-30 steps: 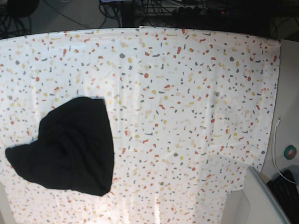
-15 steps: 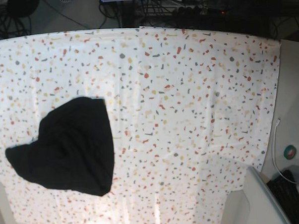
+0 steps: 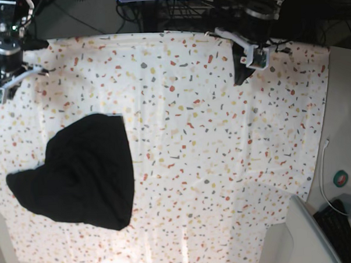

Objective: Layout the t-shirt on the table in an organized manner, then fold the t-shirt properly
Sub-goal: 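Move both grippers down to the crumpled black t-shirt and grasp it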

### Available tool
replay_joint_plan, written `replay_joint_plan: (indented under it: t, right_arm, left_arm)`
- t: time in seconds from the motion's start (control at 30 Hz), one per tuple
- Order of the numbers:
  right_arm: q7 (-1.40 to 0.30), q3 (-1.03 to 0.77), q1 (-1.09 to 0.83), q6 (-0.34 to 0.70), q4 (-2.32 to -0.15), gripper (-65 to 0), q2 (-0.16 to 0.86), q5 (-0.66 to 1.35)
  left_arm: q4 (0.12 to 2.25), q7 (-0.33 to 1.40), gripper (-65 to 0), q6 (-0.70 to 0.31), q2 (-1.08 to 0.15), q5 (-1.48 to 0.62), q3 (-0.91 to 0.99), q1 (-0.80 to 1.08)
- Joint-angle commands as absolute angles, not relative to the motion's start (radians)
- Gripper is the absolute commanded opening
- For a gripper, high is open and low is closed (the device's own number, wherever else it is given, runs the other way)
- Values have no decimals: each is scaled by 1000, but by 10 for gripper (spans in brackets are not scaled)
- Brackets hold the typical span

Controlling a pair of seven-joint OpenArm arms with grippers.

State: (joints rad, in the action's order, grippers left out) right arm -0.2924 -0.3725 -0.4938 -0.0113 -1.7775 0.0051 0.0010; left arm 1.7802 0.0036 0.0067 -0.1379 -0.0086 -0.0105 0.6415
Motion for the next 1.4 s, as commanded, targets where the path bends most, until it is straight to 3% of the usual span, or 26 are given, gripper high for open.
replay_joint_plan:
  t: [0.0,0.1,0.17,0.27,0.33,0.6,0.73,0.83,0.9,0.97,1.0,1.03,1.17,1.37]
  right_arm:
    - [-315,-372,-461,-4,-1794,-650,1,8]
    - [-440,-369,-346,-4,-1794,-398,2,8]
    - [-481,-360,-294,16,-1779,-321,16,8]
    - [-533,-328,-182,134,-1676,-320,42,8]
    - [-561,-329,-87,186,-1557,-317,56,8]
    - [-573,-331,162,266,-1168,-315,119,10]
    - [-572,-321,191,272,-1093,-315,113,19]
    - [-572,-320,188,354,-1079,-326,110,74]
    - [-572,-320,188,409,-1041,-375,110,99]
    - [-572,-320,191,432,-1004,-506,110,110]
    - [-572,-320,191,433,-998,-600,110,110]
    - [-576,-320,186,438,-1001,-650,108,108]
    - [-591,-306,91,440,-1119,-650,41,105]
    - [-644,-44,-48,433,-1353,-650,-36,108]
  left_arm:
    - [1791,10,-650,7,-142,-8,-31,621]
    - [1781,94,-650,7,-142,-53,-108,521]
    - [1751,145,-624,7,-145,-120,-143,458]
    - [1673,206,-329,5,-150,-225,-183,372]
    - [1624,206,-252,5,-150,-288,-185,354]
    - [1570,205,-385,5,-209,-317,-183,377]
    - [1569,205,-451,5,-229,-317,-183,381]
    - [1552,205,-502,5,-229,-317,-182,374]
    - [1547,205,-559,5,-229,-318,-182,372]
    - [1547,205,-643,5,-229,-318,-168,372]
    - [1549,205,-650,5,-228,-318,-151,372]
    - [1549,205,-650,5,-222,-318,-127,372]
    - [1547,205,-650,5,-220,-320,-51,372]
    - [1547,209,-650,5,-213,-320,-42,344]
